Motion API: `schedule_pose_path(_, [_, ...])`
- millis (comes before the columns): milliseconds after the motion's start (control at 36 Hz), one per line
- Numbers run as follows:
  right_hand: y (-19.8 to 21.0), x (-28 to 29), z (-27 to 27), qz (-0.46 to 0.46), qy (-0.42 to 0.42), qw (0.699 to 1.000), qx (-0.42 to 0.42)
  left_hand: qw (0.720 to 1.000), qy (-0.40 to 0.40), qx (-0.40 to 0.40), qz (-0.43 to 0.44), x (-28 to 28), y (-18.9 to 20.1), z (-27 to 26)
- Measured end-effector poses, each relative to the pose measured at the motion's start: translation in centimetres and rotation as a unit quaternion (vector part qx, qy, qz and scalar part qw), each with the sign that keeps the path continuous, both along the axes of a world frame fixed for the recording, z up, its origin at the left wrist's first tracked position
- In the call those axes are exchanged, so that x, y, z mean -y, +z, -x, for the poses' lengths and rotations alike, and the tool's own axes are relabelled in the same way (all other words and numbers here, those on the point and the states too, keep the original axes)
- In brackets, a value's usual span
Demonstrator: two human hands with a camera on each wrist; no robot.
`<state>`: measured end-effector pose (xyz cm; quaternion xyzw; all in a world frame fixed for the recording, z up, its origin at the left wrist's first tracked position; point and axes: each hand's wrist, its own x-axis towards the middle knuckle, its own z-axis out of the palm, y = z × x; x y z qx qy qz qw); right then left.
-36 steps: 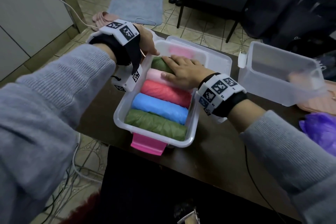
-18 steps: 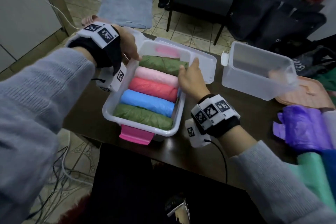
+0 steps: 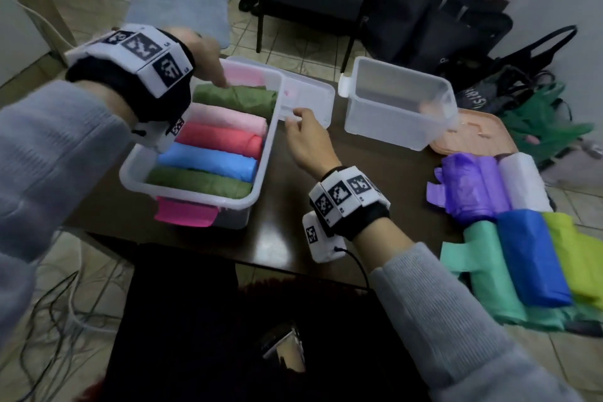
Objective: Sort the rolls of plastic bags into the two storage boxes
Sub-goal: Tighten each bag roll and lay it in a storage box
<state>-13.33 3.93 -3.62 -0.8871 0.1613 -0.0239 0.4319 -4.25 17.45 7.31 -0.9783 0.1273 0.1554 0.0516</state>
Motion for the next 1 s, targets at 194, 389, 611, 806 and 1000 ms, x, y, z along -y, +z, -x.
schedule_pose_path(194, [-0.3, 7.3, 5.3, 0.167, -0.118, 0.979, 0.012, 0.972, -0.123, 0.039, 0.196, 6.2, 2.3, 8.6])
schedule_pose_path(389, [2.2, 14.4, 11.6, 0.272, -0.261, 0.926, -0.037, 0.940, -0.189, -0.091, 0.269, 12.2, -4.7, 15.6])
schedule_pose_path(611, [2.4, 19.9, 18.2, 0.272, -0.392, 0.863, -0.164, 0.949, -0.193, -0.110, 0.224, 13.0, -16.6, 17.3])
schedule_pose_path(806, [0.4, 21.3, 19.9, 0.197, -0.426, 0.846, -0.252, 0.960, -0.168, -0.048, 0.218, 11.0, -20.5, 18.0])
schedule_pose_path(1000, [0.2, 21.4, 19.3, 0.208, -0.433, 0.833, -0.276, 0.960, -0.178, 0.031, 0.213, 10.7, -21.6, 18.7])
